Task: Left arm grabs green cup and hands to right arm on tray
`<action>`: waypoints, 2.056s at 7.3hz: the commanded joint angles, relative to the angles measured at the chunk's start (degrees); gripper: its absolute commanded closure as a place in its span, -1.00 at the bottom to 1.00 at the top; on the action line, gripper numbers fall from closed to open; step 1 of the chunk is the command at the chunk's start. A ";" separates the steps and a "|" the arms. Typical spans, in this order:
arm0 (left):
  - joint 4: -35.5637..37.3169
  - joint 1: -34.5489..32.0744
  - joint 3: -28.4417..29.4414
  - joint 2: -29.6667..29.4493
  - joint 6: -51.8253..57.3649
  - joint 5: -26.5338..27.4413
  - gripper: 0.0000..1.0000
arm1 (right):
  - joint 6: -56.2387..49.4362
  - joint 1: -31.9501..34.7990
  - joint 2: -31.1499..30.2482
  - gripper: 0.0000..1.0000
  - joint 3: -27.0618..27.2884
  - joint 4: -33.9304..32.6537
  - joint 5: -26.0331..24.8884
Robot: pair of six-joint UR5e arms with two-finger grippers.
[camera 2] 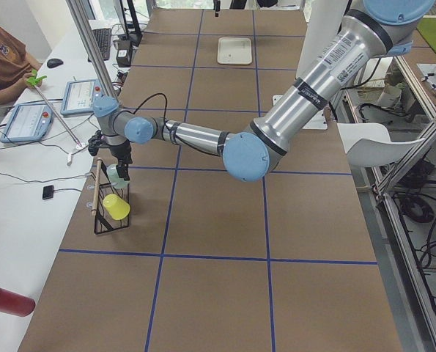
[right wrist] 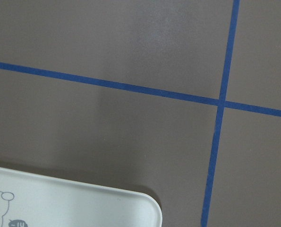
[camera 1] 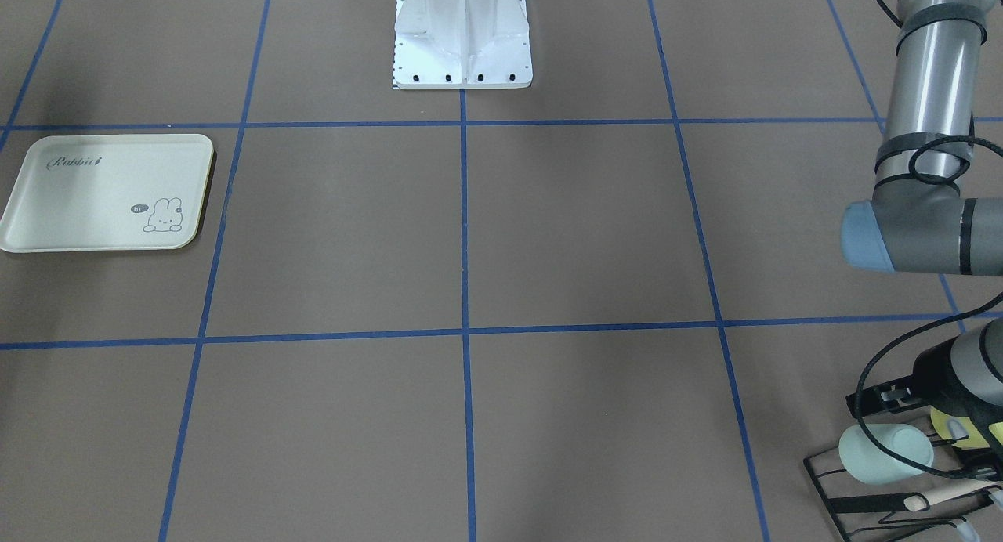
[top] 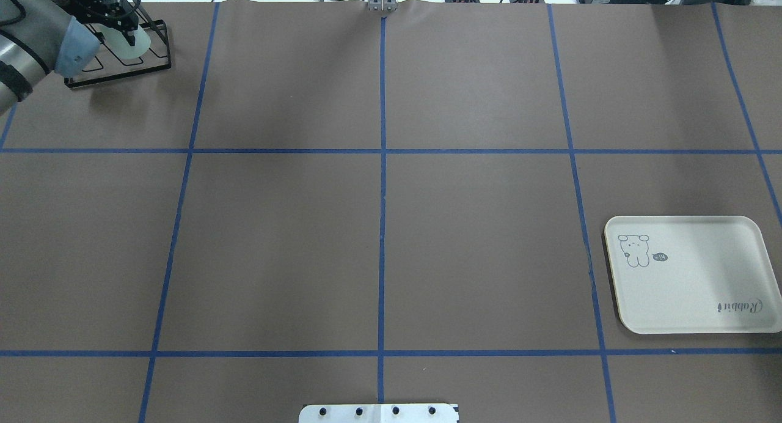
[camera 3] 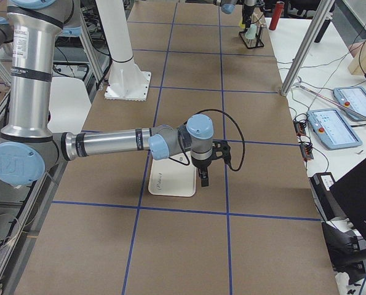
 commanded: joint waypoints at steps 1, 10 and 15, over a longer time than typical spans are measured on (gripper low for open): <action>-4.77 -0.11 3.94 -1.22 -0.04 0.09 -0.89 | 0.01 -0.11 -0.04 -1.00 0.07 0.06 0.01; -10.61 -0.20 8.97 -4.21 -3.82 5.01 -0.82 | -0.78 -0.11 0.05 -1.00 0.34 0.14 -0.08; -10.17 0.07 9.06 -4.12 -3.82 5.01 -0.74 | -0.69 -0.11 0.05 -1.00 0.51 0.14 -0.08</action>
